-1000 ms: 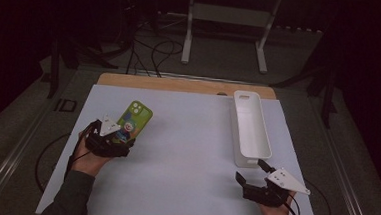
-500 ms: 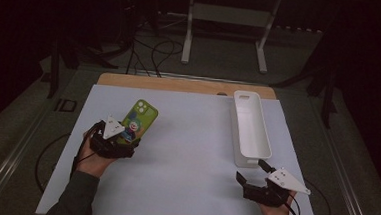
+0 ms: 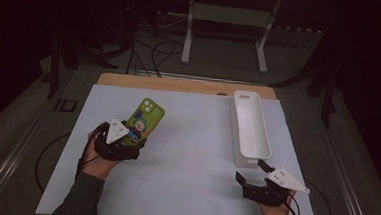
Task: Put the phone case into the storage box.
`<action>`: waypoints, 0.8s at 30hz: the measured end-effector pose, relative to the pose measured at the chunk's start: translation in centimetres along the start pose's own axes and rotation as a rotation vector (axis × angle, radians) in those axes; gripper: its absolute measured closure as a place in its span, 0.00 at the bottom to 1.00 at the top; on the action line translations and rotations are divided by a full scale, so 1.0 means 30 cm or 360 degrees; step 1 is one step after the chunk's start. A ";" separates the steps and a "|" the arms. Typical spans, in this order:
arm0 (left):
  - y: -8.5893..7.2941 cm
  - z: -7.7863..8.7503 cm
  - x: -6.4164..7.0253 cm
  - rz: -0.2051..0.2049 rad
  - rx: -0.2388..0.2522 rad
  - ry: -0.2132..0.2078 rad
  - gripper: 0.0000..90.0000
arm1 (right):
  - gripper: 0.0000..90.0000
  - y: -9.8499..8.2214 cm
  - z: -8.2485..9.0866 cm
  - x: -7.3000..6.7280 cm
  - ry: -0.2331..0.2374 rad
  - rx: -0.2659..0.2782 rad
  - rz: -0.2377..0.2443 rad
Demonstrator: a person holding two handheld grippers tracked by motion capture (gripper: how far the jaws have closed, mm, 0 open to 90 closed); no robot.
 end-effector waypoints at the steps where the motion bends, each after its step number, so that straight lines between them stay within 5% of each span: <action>1: 0.002 0.001 0.003 -0.0007 0.0002 0.0003 0.18 | 0.10 0.000 0.000 0.000 0.0000 -0.0001 -0.0002; 24: 0.025 0.015 0.057 -0.0063 0.0063 0.0000 0.18 | 0.10 0.020 -0.016 -0.002 0.0012 -0.0007 -0.0049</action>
Point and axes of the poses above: each handheld gripper's, and its own axes: z roughly backward along the jaws, y roughly out of its top, x roughly to its right, the point moved 5 cm from there along -z, roughly forward along the jaws, and after that the axes turned 9 degrees about z, right-handed, at the moved point
